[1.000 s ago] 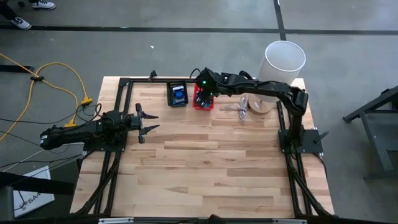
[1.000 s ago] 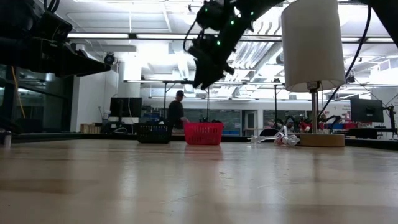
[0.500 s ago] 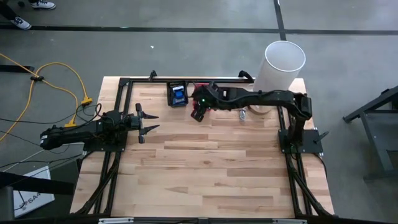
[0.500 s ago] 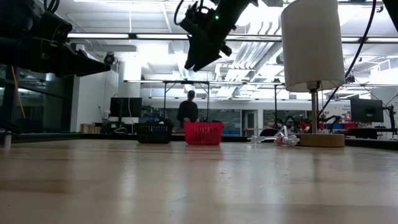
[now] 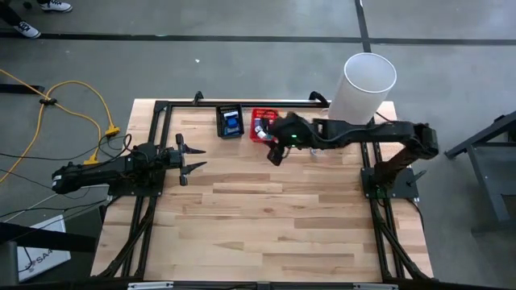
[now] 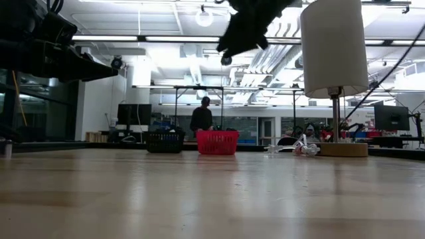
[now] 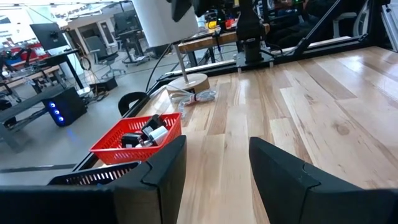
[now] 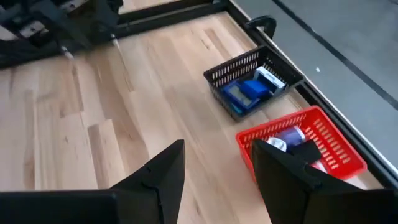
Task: Pick & Place Office items
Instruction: Return to Home Position
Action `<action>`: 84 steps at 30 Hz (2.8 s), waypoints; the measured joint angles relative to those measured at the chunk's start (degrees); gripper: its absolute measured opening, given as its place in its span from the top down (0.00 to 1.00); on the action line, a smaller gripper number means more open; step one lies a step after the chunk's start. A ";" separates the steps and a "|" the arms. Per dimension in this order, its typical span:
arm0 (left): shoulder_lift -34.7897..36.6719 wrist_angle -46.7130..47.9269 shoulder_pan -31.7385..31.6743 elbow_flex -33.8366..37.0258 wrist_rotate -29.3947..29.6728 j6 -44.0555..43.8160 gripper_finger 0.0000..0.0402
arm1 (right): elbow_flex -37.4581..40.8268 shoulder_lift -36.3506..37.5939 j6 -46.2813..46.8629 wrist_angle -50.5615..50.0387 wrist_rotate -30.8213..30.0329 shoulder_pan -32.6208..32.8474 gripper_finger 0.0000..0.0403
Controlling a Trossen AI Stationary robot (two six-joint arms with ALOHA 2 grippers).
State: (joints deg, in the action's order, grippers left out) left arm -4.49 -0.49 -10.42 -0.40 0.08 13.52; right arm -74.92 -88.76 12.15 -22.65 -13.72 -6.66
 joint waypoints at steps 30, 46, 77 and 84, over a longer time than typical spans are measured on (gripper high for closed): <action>-0.22 0.00 -0.02 0.00 0.02 0.00 0.58 | 61.17 62.01 1.43 24.70 -1.18 -6.12 0.57; -0.22 0.00 -0.01 0.00 0.00 0.00 0.58 | 70.27 77.46 0.02 24.67 -1.07 -6.12 0.57; -0.22 0.00 0.00 0.00 0.00 -0.01 0.58 | 74.36 84.20 -1.33 23.14 15.20 -6.09 0.57; -0.22 0.00 0.00 0.00 0.00 0.00 0.58 | 74.39 83.90 -0.29 23.16 15.13 -6.09 0.57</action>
State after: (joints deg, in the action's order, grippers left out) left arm -4.71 -0.49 -10.42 -0.40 0.08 13.52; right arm -0.54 -4.86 11.86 0.51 1.41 -12.75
